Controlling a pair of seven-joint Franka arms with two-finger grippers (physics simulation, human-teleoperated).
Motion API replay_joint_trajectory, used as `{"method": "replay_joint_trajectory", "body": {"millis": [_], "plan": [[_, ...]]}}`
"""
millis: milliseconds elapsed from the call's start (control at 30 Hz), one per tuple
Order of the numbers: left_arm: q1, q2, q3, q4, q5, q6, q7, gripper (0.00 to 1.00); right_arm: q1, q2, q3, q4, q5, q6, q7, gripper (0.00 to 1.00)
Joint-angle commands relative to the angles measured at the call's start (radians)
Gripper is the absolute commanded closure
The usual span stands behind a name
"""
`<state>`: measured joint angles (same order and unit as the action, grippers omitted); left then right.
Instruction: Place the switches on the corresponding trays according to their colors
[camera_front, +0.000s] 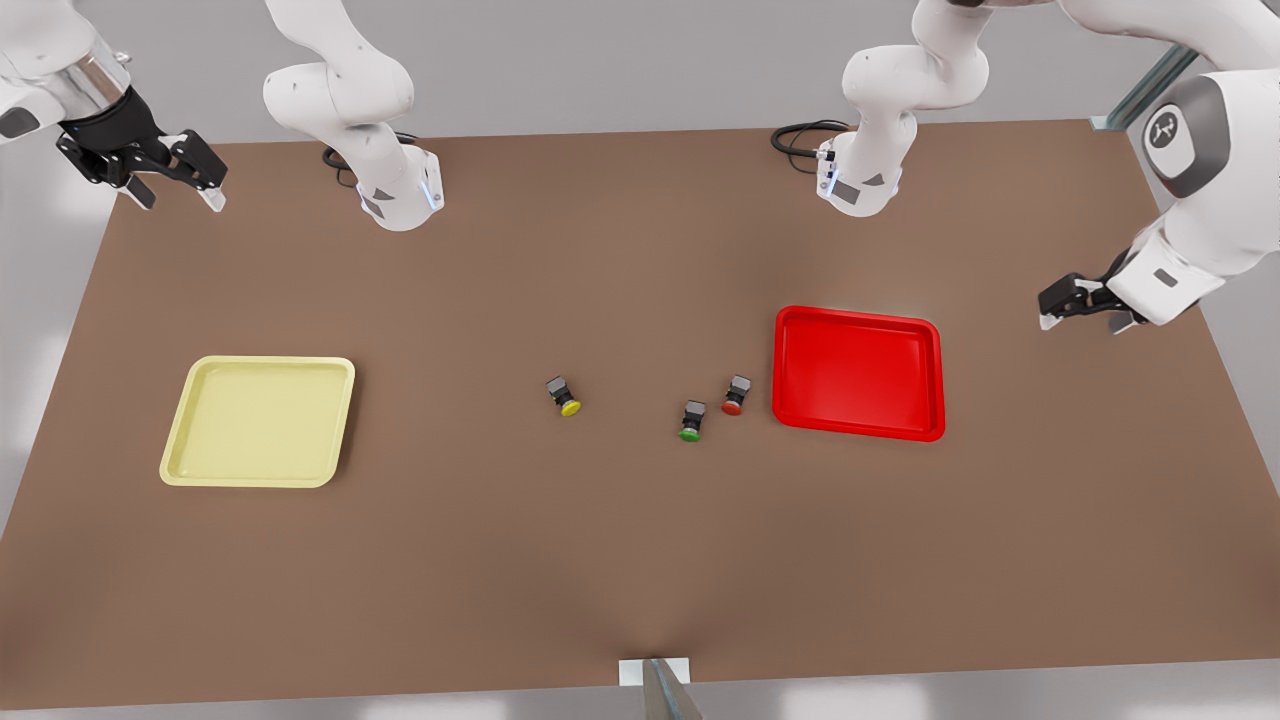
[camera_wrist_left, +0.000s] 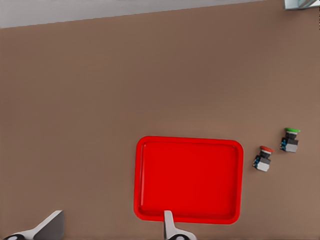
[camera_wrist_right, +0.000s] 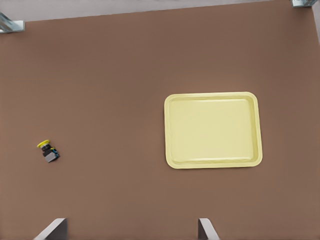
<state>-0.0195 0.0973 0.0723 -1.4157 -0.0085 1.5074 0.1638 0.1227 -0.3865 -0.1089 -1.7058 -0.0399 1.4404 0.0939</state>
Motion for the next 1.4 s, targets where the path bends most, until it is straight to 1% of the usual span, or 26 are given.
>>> {"method": "replay_joint_trajectory", "body": {"millis": [0, 67, 133, 167, 200, 267, 300, 333, 367, 400, 433, 467, 533, 600, 667, 733, 800, 867, 900, 1000, 1133, 1233, 1267, 1300, 1333, 1367], "plan": [[0.001, -0.001, 0.0, 0.0, -0.001, -0.001, 0.0, 0.0, 0.0, 0.0, 0.0, 0.0, 0.0, 0.0, 0.0, 0.0], [0.001, -0.004, -0.002, 0.0, -0.001, -0.001, 0.014, 0.0, 0.0, 0.0, 0.0, 0.0, 0.0, 0.0, 0.0, 0.0], [-0.005, -0.001, -0.04, -0.003, 0.002, -0.012, 0.002, 0.0, 0.005, 0.011, 0.002, 0.009, 0.002, 0.0, 0.0, 0.0], [-0.007, 0.005, -0.083, -0.002, 0.01, -0.012, 0.002, 0.0, 0.015, 0.04, 0.015, 0.021, 0.04, 0.0, 0.029, 0.0], [-0.007, 0.032, -0.189, -0.002, 0.015, -0.012, -0.001, 0.0, 0.017, 0.087, 0.063, 0.052, 0.058, 0.002, 0.043, 0.0], [-0.013, 0.088, -0.29, -0.031, 0.009, -0.01, -0.036, 0.02, 0.017, 0.172, 0.141, 0.107, 0.089, 0.005, 0.043, 0.0], [-0.033, 0.162, -0.376, -0.032, 0.019, 0.005, -0.125, 0.02, 0.017, 0.215, 0.201, 0.12, 0.103, 0.031, 0.043, 0.0], [-0.048, 0.225, -0.443, -0.034, 0.033, 0.065, -0.243, 0.02, 0.017, 0.239, 0.238, 0.121, 0.104, 0.048, 0.043, 0.0], [-0.079, 0.269, -0.482, -0.074, 0.065, 0.187, -0.38, 0.02, 0.017, 0.282, 0.248, 0.126, 0.146, 0.063, 0.043, 0.0], [-0.098, 0.303, -0.525, -0.136, 0.105, 0.324, -0.504, 0.02, 0.017, 0.356, 0.313, 0.132, 0.172, 0.1, 0.043, 0.0], [-0.134, 0.324, -0.537, -0.166, 0.133, 0.373, -0.538, 0.02, 0.017, 0.394, 0.368, 0.132, 0.16, 0.139, 0.046, 0.0], [-0.164, 0.38, -0.54, -0.172, 0.14, 0.437, -0.572, 0.02, 0.018, 0.461, 0.406, 0.13, 0.147, 0.199, 0.073, 0.0], [-0.212, 0.507, -0.54, -0.172, 0.216, 0.583, -0.676, 0.02, 0.034, 0.592, 0.532, 0.133, 0.106, 0.373, 0.263, 0.0], [-0.209, 0.524, -0.534, -0.241, 0.262, 0.608, -0.615, 0.03, 0.101, 0.673, 0.532, 0.13, 0.083, 0.443, 0.302, 0.0], [-0.204, 0.443, -0.484, -0.419, 0.259, 0.754, -0.572, 0.03, 0.196, 0.759, 0.532, 0.166, -0.017, 0.5, 0.469, 0.0], [-0.204, 0.412, -0.473, -0.511, 0.246, 0.859, -0.575, 0.05, 0.204, 0.784, 0.532, 0.167, -0.017, 0.526, 0.46, 0.0], [-0.203, 0.409, -0.451, -0.563, 0.248, 0.961, -0.531, 0.06, 0.239, 0.798, 0.532, 0.163, -0.021, 0.538, 0.464, 0.0], [-0.203, 0.415, -0.436, -0.577, 0.248, 0.976, -0.463, 0.06, 0.247, 0.821, 0.529, 0.138, -0.025, 0.554, 0.46, 0.0], [-0.203, 0.415, -0.416, -0.582, 0.248, 0.978, -0.432, 0.06, 0.213, 0.814, 0.526, 0.112, -0.026, 0.551, 0.409, 0.0], [-0.203, 0.409, -0.408, -0.601, 0.252, 0.976, -0.426, 0.06, 0.15, 0.805, 0.518, 0.057, -0.06, 0.54, 0.388, 0.0], [-0.203, 0.42, -0.408, -0.606, 0.252, 0.993, -0.428, 0.07, 0.152, 0.813, 0.518, 0.031, -0.066, 0.554, 0.389, 0.0], [-0.203, 0.429, -0.408, -0.62, 0.246, 0.996, -0.435, 0.13, 0.153, 0.868, 0.518, 0.038, -0.067, 0.589, 0.374, 0.0], [-0.203, 0.429, -0.408, -0.621, 0.245, 0.996, -0.435, 0.18, 0.158, 0.894, 0.518, 0.037, -0.066, 0.629, 0.376, 0.0], [-0.203, 0.433, -0.408, -0.621, 0.24, 0.996, -0.437, 0.25, 0.16, 0.923, 0.518, 0.037, -0.067, 0.652, 0.376, 0.0], [-0.203, 0.435, -0.41, -0.621, 0.231, 0.996, -0.437, 0.29, 0.166, 0.948, 0.518, 0.031, -0.09, 0.686, 0.376, 0.0], [-0.204, 0.443, -0.408, -0.62, 0.231, 0.996, -0.437, 0.3, 0.166, 0.963, 0.522, 0.018, -0.13, 0.704, 0.374, 0.0]]}}
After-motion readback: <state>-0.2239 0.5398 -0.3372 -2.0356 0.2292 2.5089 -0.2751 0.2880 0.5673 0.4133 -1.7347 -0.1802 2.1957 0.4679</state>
